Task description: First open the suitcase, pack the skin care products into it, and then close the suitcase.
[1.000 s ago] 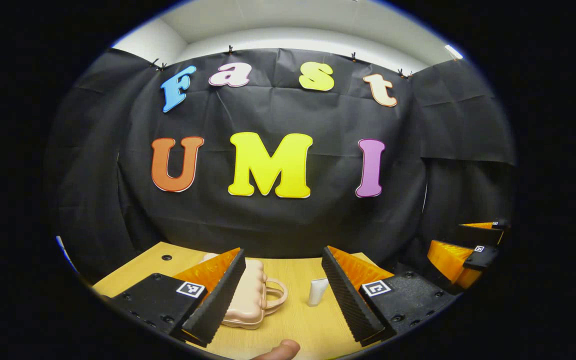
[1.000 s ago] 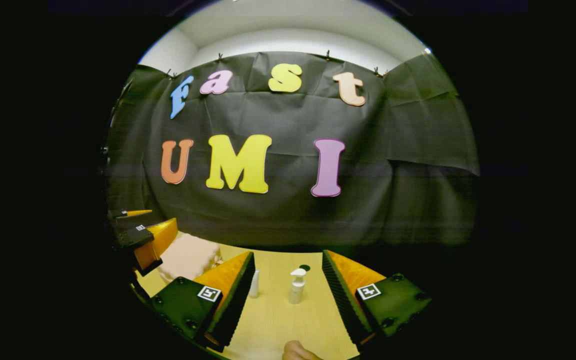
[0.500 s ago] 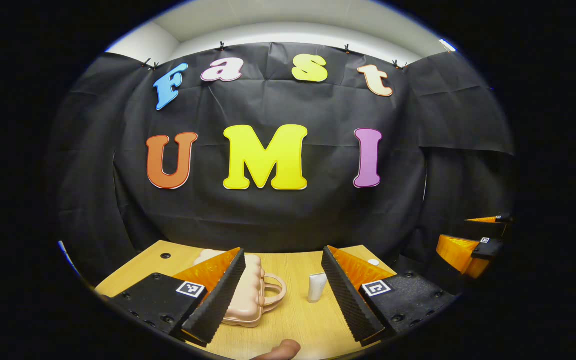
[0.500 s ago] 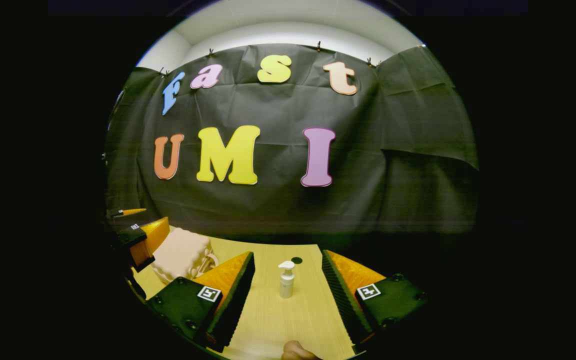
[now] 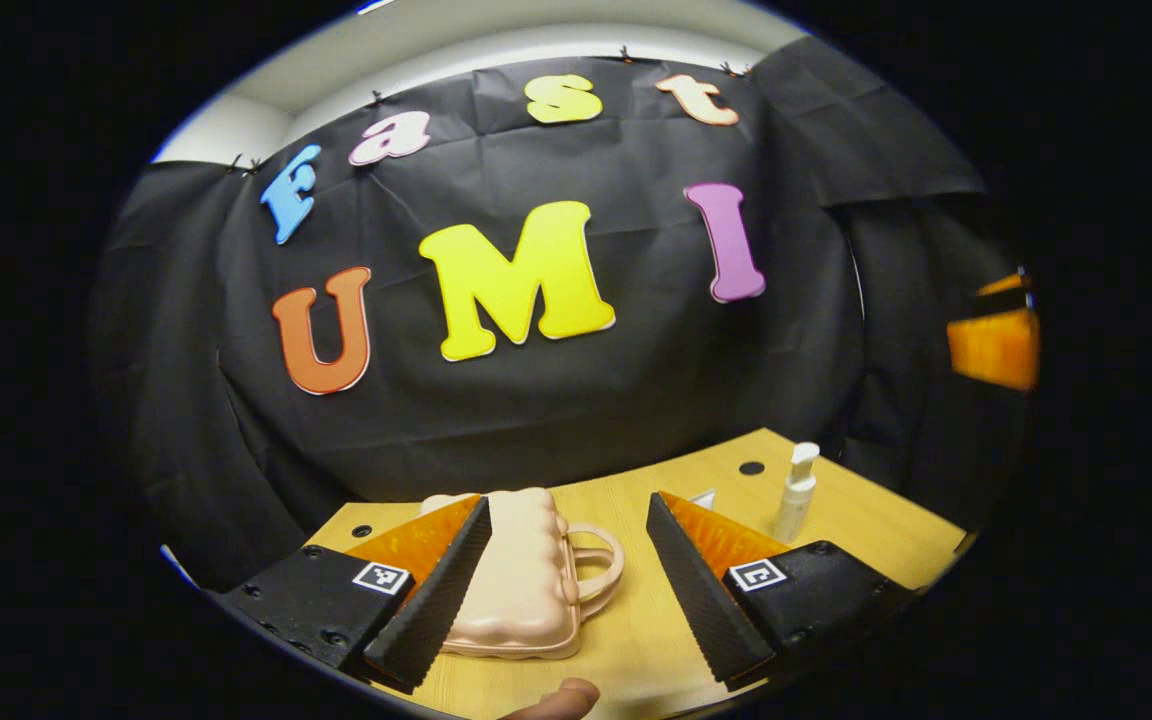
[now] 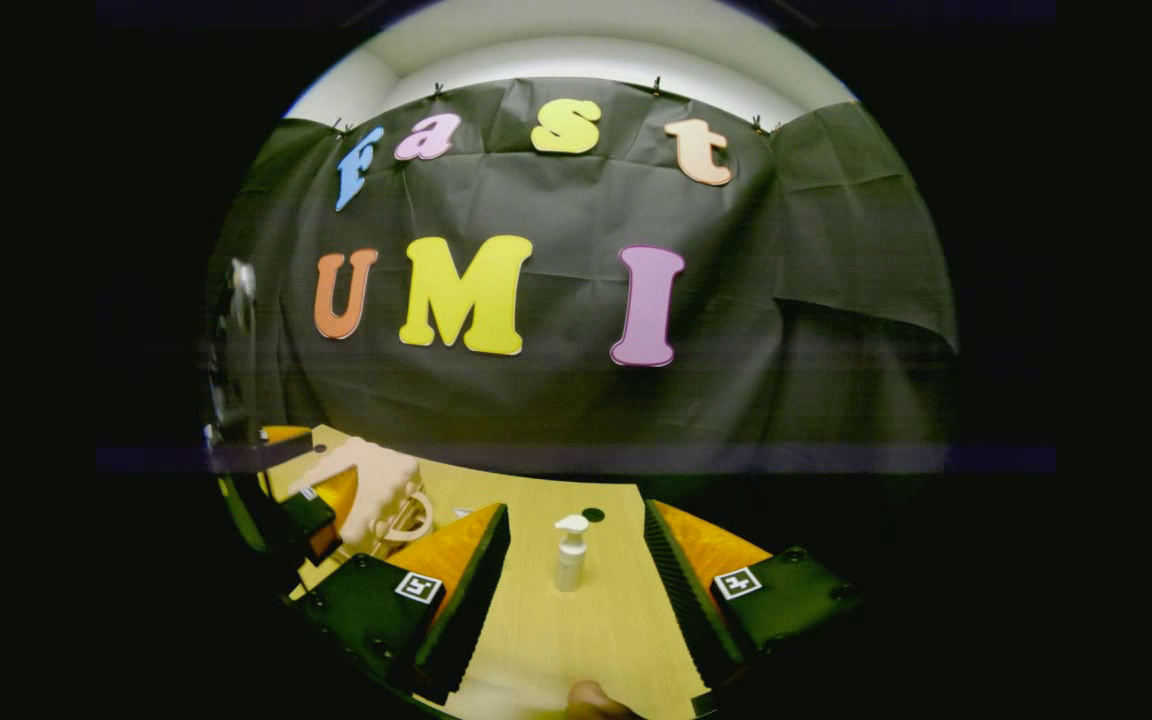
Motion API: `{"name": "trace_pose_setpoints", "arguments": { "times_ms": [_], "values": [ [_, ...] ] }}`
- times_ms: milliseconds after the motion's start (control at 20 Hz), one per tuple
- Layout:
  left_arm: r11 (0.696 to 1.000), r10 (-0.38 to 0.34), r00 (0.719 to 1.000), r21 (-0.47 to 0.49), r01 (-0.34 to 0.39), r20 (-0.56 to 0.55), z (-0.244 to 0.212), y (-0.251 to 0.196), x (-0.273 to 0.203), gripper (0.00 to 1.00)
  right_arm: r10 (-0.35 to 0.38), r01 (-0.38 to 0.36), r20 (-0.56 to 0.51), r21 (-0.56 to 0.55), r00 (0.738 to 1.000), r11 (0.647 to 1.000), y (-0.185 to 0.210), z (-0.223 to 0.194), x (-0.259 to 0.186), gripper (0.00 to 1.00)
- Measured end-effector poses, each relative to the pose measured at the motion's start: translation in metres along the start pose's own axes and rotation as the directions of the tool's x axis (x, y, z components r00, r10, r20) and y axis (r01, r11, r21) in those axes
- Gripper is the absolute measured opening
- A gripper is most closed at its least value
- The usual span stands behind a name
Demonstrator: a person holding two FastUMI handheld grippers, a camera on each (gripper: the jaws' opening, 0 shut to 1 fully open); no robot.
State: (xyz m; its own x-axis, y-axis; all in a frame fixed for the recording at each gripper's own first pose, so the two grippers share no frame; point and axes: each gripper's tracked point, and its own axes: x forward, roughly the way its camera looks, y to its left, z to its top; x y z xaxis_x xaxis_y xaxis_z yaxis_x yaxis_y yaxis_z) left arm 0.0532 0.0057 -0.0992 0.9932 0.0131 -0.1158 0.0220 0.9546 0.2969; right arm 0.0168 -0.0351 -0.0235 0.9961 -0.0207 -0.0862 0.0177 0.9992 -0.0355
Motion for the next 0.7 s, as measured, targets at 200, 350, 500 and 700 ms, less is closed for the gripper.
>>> {"name": "trace_pose_setpoints", "arguments": {
  "times_ms": [200,350,500,700],
  "values": [
    [0.988,-0.005,0.994,0.156,0.023,-0.11,-0.065,-0.014,0.024,0.99,-0.035,0.035,-0.028,-0.001,0.999,0.999,-0.027,-0.011,0.002,0.8],
    [0.949,0.037,0.984,0.315,0.02,-0.175,-0.101,-0.016,0.039,0.99,-0.053,0.053,-0.06,0.001,0.997,0.999,-0.046,-0.023,0.005,0.8],
    [0.886,0.063,0.969,0.46,0.056,-0.239,-0.132,-0.016,0.055,0.99,-0.053,0.054,-0.086,0.007,0.995,0.999,-0.061,-0.038,0.011,0.8],
    [0.787,0.096,0.965,0.612,0.077,-0.245,-0.139,-0.02,0.074,0.99,-0.037,0.04,-0.119,0.029,0.992,0.999,-0.08,-0.056,0.019,0.8]
  ]
}}
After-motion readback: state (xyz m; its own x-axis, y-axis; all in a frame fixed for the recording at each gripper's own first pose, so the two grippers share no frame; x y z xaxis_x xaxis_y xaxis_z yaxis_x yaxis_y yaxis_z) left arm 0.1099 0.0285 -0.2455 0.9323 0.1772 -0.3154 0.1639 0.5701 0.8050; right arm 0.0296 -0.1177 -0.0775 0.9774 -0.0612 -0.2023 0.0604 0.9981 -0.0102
